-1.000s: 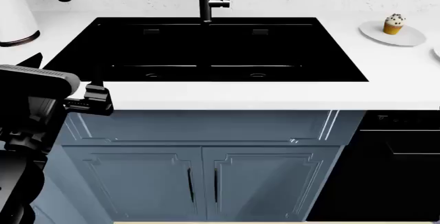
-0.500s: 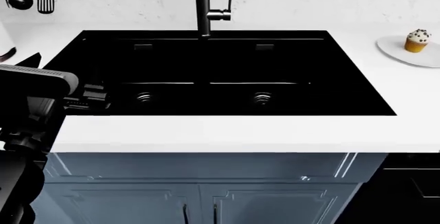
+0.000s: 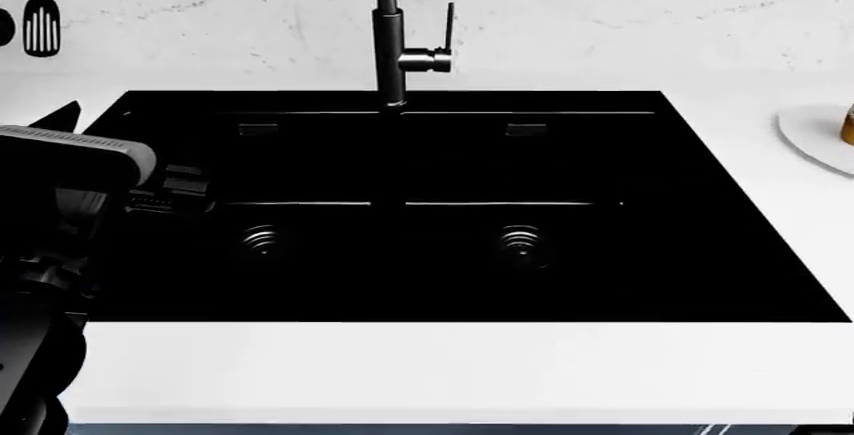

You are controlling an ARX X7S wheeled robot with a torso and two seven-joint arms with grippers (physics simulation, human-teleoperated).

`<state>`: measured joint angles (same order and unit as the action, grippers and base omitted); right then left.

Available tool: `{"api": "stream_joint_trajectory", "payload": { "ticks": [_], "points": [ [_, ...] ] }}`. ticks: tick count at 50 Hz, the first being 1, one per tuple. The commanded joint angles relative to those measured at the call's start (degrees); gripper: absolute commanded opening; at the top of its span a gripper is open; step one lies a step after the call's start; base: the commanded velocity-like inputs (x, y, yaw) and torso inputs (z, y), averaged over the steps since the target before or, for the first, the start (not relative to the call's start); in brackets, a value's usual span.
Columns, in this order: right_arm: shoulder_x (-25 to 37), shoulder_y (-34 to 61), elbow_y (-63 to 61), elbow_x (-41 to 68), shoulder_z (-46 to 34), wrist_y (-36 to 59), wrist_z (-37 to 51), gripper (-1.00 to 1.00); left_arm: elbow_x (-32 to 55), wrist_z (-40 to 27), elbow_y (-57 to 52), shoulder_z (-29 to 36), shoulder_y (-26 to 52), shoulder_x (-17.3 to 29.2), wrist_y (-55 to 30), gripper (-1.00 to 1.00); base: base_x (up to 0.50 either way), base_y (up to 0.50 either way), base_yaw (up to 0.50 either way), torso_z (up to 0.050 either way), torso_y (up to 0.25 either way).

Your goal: From the different types of pastries on the counter, select a croissant and place it on the cutting board. Then retrieve a jar of jam from the cabinet and place it alongside the croissant on the cutting board.

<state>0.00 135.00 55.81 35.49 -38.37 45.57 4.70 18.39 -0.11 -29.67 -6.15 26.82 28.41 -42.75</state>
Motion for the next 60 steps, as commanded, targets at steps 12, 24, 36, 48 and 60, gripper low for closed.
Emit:
{"api": "stream_joint_trajectory", "payload": {
  "ticks": [12,24,36,48,60],
  "points": [
    [0.0,0.0,3.3,8.2,0.1,-1.7,2.7,1.00,0.0,-0.1,0.1,0.2,-0.1,0.2,0.8,1.00,0.38,0.00,0.00,0.000,0.002],
    [0.0,0.0,8.1,18.4,-0.2,-0.1,11.9,1.00,0.2,-0.3,0.1,0.2,-0.1,0.2,0.8,1.00,0.00,0.00,0.00,0.000,0.000],
    [0.0,0.0,8.5,15.2,3.5,4.2,13.3,1.00,0.3,-0.3,0.2,0.3,-0.2,0.3,1.0,1.00,0.00,0.00,0.00,0.000,0.000],
    [0.0,0.0,7.9,13.0,6.3,7.5,12.7,1.00,0.2,-0.2,0.3,0.5,-0.3,0.6,1.7,1.00,0.00,0.00,0.00,0.000,0.000],
    [0.0,0.0,9.5,17.6,2.9,7.1,13.6,1.00,-0.4,-1.0,0.3,0.6,-0.3,0.5,1.9,1.00,0.00,0.00,0.00,0.000,0.000]
  ]
}}
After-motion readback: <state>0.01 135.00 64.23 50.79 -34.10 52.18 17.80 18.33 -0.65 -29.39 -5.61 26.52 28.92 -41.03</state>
